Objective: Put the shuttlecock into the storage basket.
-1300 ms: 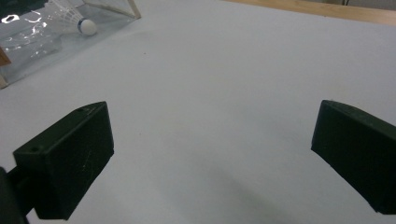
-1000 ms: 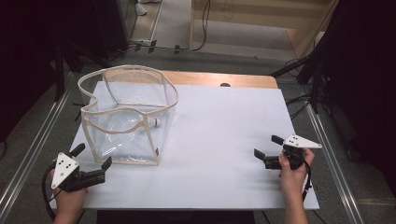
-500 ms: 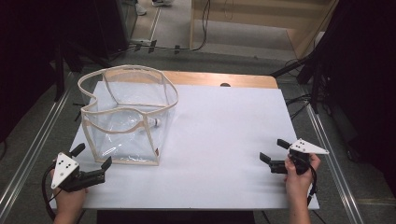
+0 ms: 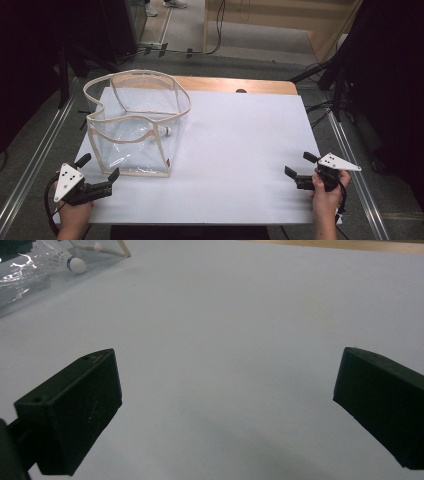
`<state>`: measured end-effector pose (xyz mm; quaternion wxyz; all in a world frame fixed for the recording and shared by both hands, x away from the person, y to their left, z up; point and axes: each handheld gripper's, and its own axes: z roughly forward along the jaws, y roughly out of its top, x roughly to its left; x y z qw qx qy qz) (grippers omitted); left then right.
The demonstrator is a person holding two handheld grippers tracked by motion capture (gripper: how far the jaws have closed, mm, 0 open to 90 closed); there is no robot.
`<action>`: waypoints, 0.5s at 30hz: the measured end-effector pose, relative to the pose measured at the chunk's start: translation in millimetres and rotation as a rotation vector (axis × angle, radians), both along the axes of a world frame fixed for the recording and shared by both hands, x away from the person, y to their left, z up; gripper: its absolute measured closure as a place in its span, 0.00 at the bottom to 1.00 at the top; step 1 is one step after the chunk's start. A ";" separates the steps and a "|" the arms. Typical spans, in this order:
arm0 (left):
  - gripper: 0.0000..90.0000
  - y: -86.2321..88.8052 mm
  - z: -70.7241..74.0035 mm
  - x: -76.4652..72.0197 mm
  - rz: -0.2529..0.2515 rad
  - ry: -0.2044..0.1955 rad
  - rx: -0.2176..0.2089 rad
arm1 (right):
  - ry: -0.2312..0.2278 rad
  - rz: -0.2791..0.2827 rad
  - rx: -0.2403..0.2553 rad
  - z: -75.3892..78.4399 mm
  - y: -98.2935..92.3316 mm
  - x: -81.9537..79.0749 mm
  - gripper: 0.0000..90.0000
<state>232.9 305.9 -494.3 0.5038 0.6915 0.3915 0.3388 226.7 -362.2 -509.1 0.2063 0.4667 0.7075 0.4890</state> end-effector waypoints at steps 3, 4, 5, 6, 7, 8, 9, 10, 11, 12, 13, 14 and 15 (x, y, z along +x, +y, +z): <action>0.00 -0.2 -0.1 0.0 0.000 0.001 0.000 | 0.004 -0.002 -0.002 -1.0 -4.0 -2.2 0.00; 0.00 -0.1 -0.1 0.0 0.001 0.001 -0.001 | 0.000 -0.002 0.000 -0.8 -5.4 -3.0 0.00; 0.00 0.2 0.1 0.0 0.000 0.002 0.001 | -0.003 -0.006 -0.001 -0.4 -7.7 -4.1 0.00; 0.00 0.3 0.1 0.0 0.001 0.002 -0.001 | -0.003 -0.013 0.003 -0.2 -9.5 -5.4 0.00; 0.00 0.5 0.1 0.0 0.002 0.002 -0.003 | -0.004 -0.014 0.005 -0.2 -11.1 -6.0 0.00; 0.00 0.8 0.1 0.1 0.000 0.001 -0.005 | -0.008 -0.016 0.006 -0.5 -13.7 -7.0 0.00; 0.00 1.0 0.1 0.1 0.000 0.001 -0.006 | -0.009 -0.022 0.009 -1.0 -15.5 -7.7 0.00; 0.00 1.3 0.2 0.2 0.001 0.001 -0.006 | -0.009 -0.025 0.008 -1.3 -17.2 -8.4 0.00; 0.00 1.4 0.2 0.2 0.003 0.001 -0.009 | -0.011 -0.027 0.013 -1.9 -19.5 -8.8 0.00; 0.00 1.5 0.2 0.2 0.003 0.000 -0.011 | -0.010 -0.032 0.019 -2.4 -20.9 -9.3 0.00; 0.00 1.6 0.2 0.3 0.004 0.000 -0.015 | -0.011 -0.033 0.017 -2.8 -22.3 -9.5 0.00; 0.00 1.7 0.2 0.4 0.005 0.001 -0.015 | -0.008 -0.035 0.016 -3.1 -23.0 -9.9 0.00; 0.00 1.7 0.3 0.5 0.008 0.000 -0.018 | -0.009 -0.038 0.010 -3.5 -23.7 -9.7 0.00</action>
